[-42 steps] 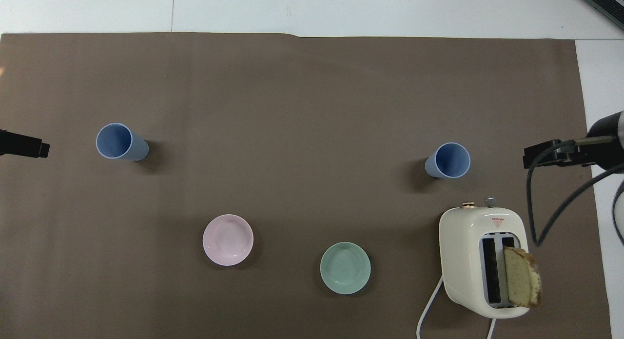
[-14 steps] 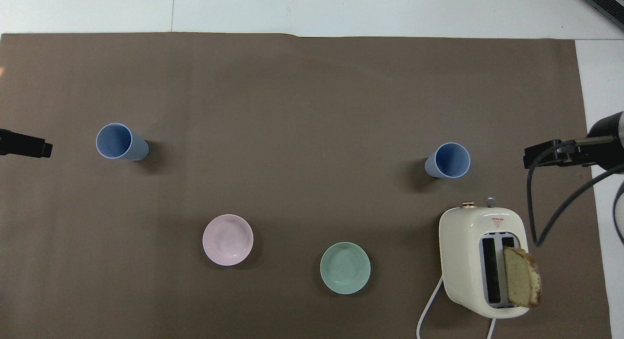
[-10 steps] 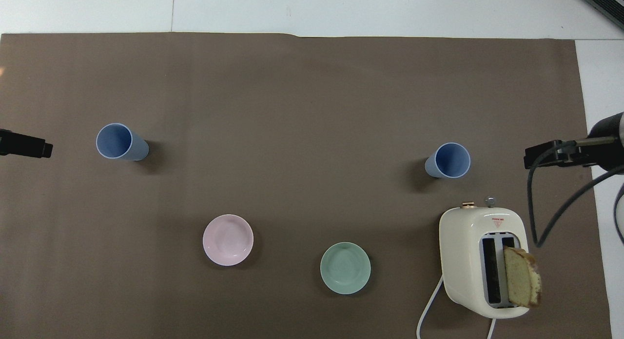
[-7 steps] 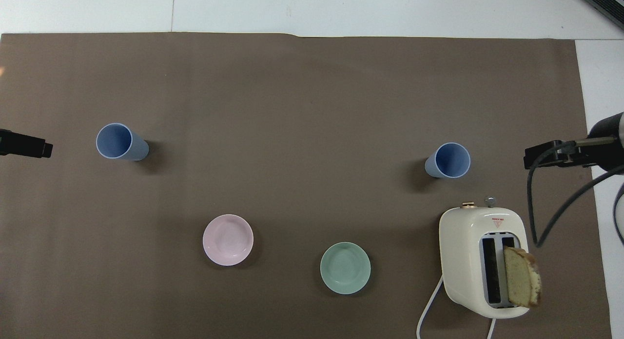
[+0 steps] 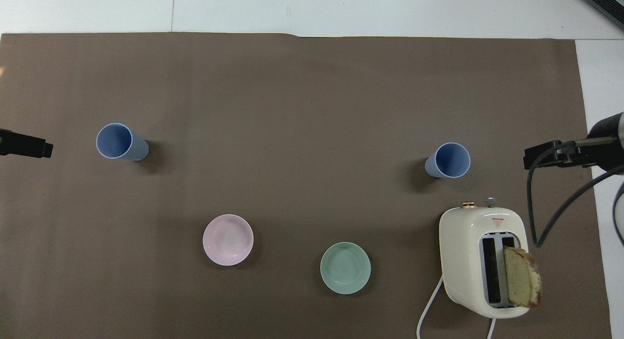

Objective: Stack blue cups with both arms

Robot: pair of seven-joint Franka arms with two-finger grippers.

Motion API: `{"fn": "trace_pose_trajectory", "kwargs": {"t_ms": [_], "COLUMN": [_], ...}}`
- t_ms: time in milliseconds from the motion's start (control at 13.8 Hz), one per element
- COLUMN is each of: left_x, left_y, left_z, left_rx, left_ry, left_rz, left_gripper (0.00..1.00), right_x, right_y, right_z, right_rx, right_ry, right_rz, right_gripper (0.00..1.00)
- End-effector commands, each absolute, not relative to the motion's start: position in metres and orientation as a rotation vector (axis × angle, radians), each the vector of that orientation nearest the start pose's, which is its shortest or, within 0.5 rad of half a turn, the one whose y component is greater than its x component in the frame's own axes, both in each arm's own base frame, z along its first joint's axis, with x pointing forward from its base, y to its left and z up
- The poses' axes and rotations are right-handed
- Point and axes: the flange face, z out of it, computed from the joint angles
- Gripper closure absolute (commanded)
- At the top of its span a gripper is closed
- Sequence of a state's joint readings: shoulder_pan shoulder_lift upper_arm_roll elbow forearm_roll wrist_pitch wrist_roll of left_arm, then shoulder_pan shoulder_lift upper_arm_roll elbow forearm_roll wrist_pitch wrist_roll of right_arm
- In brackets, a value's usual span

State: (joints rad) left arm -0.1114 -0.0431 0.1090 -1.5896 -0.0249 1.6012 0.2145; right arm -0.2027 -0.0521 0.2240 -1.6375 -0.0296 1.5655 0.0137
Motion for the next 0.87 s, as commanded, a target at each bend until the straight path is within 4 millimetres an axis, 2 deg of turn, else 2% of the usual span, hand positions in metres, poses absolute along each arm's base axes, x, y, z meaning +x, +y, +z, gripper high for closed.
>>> {"fn": "trace_pose_trajectory", "kwargs": {"t_ms": [0,145,363,581,799], "left_x": [0.5418,0.5417,0.5419,0.5431,0.5492], "left_y": [-0.0029,-0.0103,-0.0053,-0.0112,-0.0047], "left_z": [0.6479,0.6491,0.6485,0.6468,0.6429], "left_rx": [-3.156,-3.153,-3.154,-3.153,-3.147], "left_ry": [0.334,0.357,0.345,0.350,0.352], "left_rz": [-0.088,-0.098,-0.098,-0.107,-0.161], "left_gripper": [0.00,0.00,0.00,0.00,0.00], "right_x": [0.5311,0.5311,0.5314,0.5319,0.5321], "right_y": [0.0094,0.0094,0.0077,0.0060,0.0043], "right_z": [0.6208,0.6208,0.6199,0.6198,0.6207], "right_rx": [-3.168,-3.168,-3.168,-3.168,-3.167], "right_ry": [0.013,0.013,0.018,0.025,0.037], "right_rz": [0.010,0.010,0.015,0.015,0.010], "right_gripper": [0.00,0.00,0.00,0.00,0.00]}}
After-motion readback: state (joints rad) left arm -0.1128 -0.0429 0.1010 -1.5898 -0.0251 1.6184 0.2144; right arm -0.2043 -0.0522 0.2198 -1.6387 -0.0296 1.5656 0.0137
